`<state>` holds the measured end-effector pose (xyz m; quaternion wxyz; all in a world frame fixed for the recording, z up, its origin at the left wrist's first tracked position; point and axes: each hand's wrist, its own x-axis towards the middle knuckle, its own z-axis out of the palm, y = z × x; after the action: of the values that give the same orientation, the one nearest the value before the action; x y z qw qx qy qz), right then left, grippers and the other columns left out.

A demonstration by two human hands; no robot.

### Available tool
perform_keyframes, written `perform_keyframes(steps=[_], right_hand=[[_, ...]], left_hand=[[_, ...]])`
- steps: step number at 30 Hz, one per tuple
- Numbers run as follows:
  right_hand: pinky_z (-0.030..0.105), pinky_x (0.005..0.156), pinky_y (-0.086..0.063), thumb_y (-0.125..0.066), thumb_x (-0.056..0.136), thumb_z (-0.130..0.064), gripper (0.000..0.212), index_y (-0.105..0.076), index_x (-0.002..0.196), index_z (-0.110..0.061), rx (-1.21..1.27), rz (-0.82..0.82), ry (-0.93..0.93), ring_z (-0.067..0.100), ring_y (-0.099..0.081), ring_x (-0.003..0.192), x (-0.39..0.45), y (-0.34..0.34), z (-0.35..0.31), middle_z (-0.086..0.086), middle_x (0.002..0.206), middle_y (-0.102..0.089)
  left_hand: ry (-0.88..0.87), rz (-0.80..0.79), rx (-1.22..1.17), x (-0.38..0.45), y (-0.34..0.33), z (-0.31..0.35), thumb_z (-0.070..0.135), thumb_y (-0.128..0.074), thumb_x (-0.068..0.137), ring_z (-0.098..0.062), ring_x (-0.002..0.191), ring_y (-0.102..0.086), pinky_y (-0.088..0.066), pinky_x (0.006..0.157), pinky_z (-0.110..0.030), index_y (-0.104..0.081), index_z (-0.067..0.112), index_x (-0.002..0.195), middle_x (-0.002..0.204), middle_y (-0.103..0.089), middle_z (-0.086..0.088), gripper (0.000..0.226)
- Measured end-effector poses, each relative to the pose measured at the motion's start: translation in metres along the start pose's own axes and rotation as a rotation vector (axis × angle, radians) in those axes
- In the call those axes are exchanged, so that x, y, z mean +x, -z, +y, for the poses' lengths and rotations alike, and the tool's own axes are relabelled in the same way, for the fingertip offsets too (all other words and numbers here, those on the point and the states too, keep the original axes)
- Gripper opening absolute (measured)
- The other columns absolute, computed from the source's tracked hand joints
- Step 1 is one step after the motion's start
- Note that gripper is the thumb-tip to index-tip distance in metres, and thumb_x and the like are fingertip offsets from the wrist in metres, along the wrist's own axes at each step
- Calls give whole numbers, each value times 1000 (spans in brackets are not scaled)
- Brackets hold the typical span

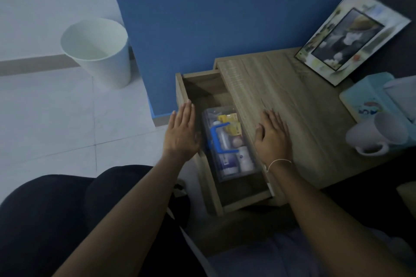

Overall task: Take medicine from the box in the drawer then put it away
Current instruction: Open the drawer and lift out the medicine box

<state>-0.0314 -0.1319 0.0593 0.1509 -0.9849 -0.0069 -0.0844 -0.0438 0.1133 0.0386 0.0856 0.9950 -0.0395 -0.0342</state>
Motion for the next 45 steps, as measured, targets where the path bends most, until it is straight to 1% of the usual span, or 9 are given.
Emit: perform_keyframes(steps=[4,9,18,21,25,32,37,41,45], right_hand=[[45,117,-20,-33,93,-27,50,-43,140,-12,-24,-13,5,25,-30,141,0,-2,3,12,148,-41],[45,118,-18,-27,92,-30,54,-41,141,-11,-25,-43,-1,26,-28,142,0,0,3,13,150,-39],[41,120,-11,-11,96,-36,60,-24,147,-7,-96,-112,-14,21,-18,146,1,-3,7,11,155,-27],[43,119,-15,-14,96,-33,58,-29,145,-6,-117,-98,-14,23,-22,144,1,2,5,12,153,-31],[43,119,-17,-22,95,-28,54,-32,144,-6,-128,-97,-6,23,-25,144,0,1,3,12,153,-33],[43,118,-16,-20,91,-28,59,-37,141,-2,-82,-66,5,27,-28,142,17,11,0,16,150,-37],[45,115,-27,-33,97,-25,45,-50,132,-2,15,17,166,26,-37,138,-15,2,-13,16,140,-51],[42,116,-26,-47,97,-21,44,-41,138,-5,249,-48,245,15,-22,140,-48,-9,-56,11,148,-40],[42,119,-19,-40,98,-30,55,-22,147,-14,246,-228,159,13,-8,145,-63,-31,-79,5,157,-20]], left_hand=[[79,-37,69,-12,5,-12,42,-30,98,-23,148,13,11,116,-38,11,9,150,161,13,-10,74],[135,-117,95,-25,22,-27,41,-25,100,-23,149,13,2,122,-40,12,8,150,161,15,-10,70],[128,-176,101,-35,40,-43,30,-28,101,-24,149,10,-2,122,-40,11,8,150,161,15,-10,67],[146,-176,70,-33,40,-37,32,-31,100,-25,149,11,-3,122,-41,12,7,150,161,16,-12,70],[202,-124,-87,-43,29,-25,35,-23,102,-24,149,10,-1,122,-38,7,6,151,161,11,-13,64],[21,10,-324,-22,35,21,37,-25,102,-15,141,19,5,118,-34,5,12,150,160,14,-6,62],[65,-114,-408,-38,4,27,37,-30,101,-18,146,16,1,122,-39,7,10,151,161,14,-9,67],[107,-141,-459,-38,2,27,38,-30,101,-21,147,16,2,122,-38,10,7,150,160,16,-12,70],[103,-171,-437,-39,-3,28,39,-33,100,-24,147,18,1,123,-41,14,6,149,159,18,-14,75]])
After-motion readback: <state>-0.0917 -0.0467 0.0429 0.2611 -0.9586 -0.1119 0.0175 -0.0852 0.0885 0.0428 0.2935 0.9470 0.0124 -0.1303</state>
